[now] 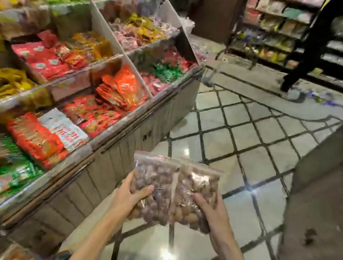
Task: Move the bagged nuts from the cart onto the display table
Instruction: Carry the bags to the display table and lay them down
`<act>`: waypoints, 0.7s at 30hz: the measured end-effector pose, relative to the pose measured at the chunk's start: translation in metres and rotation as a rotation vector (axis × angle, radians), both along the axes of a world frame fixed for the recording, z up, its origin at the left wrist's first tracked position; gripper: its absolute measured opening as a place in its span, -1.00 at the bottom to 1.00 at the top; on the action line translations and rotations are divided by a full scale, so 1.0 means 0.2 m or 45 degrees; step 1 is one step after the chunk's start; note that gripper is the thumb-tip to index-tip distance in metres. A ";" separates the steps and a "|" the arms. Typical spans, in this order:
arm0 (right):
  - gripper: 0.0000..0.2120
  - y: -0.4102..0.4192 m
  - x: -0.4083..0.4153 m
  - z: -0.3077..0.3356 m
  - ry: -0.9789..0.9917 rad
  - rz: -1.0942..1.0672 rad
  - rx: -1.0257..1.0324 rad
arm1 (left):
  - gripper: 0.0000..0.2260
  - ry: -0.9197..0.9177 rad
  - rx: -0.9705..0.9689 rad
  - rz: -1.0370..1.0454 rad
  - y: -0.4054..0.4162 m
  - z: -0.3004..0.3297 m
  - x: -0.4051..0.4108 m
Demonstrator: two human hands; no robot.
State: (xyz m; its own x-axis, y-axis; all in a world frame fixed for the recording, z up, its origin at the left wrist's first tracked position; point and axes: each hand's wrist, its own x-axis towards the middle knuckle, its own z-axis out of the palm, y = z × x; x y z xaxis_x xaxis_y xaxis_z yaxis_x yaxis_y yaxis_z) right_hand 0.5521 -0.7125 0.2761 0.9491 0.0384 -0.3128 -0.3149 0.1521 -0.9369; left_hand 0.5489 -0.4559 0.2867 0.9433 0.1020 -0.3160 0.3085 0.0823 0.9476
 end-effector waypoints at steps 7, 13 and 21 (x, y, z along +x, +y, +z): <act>-0.51 -0.52 0.37 0.02 -0.045 -0.333 0.006 | -0.49 -0.011 -0.134 -0.364 -0.56 0.03 0.69; -0.53 -0.94 0.82 0.07 -0.040 -0.555 -0.049 | -0.51 -0.005 -0.217 -0.595 -1.05 0.08 1.35; -0.50 -1.46 1.34 0.10 -0.026 -0.847 -0.065 | -0.48 0.058 -0.217 -0.860 -1.71 0.14 2.12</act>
State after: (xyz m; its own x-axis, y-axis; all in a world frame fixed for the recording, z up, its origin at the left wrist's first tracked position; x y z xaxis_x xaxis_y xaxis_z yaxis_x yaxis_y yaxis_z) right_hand 0.8209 -1.0042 0.2955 0.7708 -0.5720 -0.2806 -0.1516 0.2632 -0.9528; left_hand 0.9723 -0.7981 0.3147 0.7681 -0.5566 -0.3165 0.3838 0.0046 0.9234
